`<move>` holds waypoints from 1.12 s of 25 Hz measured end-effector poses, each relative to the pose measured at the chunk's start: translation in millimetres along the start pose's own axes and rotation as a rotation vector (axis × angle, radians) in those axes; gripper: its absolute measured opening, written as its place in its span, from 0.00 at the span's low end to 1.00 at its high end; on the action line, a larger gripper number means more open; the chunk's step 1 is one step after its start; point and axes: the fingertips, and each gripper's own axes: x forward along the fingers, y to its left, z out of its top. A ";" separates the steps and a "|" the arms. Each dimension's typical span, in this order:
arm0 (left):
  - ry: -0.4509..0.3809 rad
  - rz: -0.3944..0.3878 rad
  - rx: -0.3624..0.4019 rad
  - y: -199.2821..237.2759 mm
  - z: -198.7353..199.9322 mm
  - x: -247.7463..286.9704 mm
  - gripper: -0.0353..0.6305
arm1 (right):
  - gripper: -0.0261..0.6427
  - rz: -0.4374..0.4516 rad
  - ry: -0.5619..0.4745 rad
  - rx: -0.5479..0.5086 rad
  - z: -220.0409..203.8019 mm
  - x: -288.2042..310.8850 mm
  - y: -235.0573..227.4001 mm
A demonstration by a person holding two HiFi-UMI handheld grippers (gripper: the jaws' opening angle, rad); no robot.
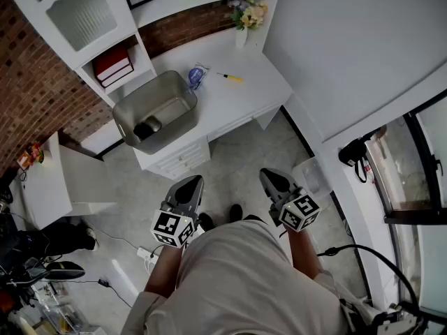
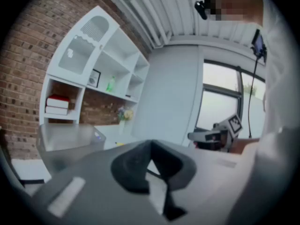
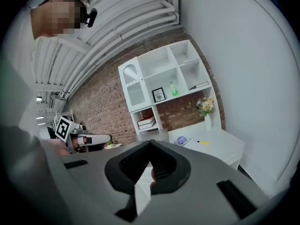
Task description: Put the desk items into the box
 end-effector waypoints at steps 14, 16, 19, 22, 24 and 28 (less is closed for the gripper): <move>0.020 0.018 0.001 -4.8 0.5 24.4 0.06 | 0.04 0.025 0.001 0.014 5.0 3.2 -26.1; 0.022 0.023 0.002 -7.5 -0.2 30.5 0.06 | 0.04 0.036 0.001 0.015 6.5 2.0 -31.4; 0.025 0.034 -0.001 -13.8 -2.3 40.2 0.06 | 0.04 0.053 0.009 0.005 7.8 -3.3 -41.0; 0.022 0.048 -0.004 -20.6 -5.2 50.1 0.06 | 0.04 0.068 0.013 0.001 8.1 -9.7 -54.2; 0.019 0.056 -0.004 -25.4 -7.1 56.1 0.06 | 0.04 0.082 0.012 0.000 8.1 -14.5 -62.6; 0.018 0.075 -0.003 -33.7 -10.4 64.2 0.06 | 0.04 0.118 0.026 -0.008 4.5 -22.2 -74.3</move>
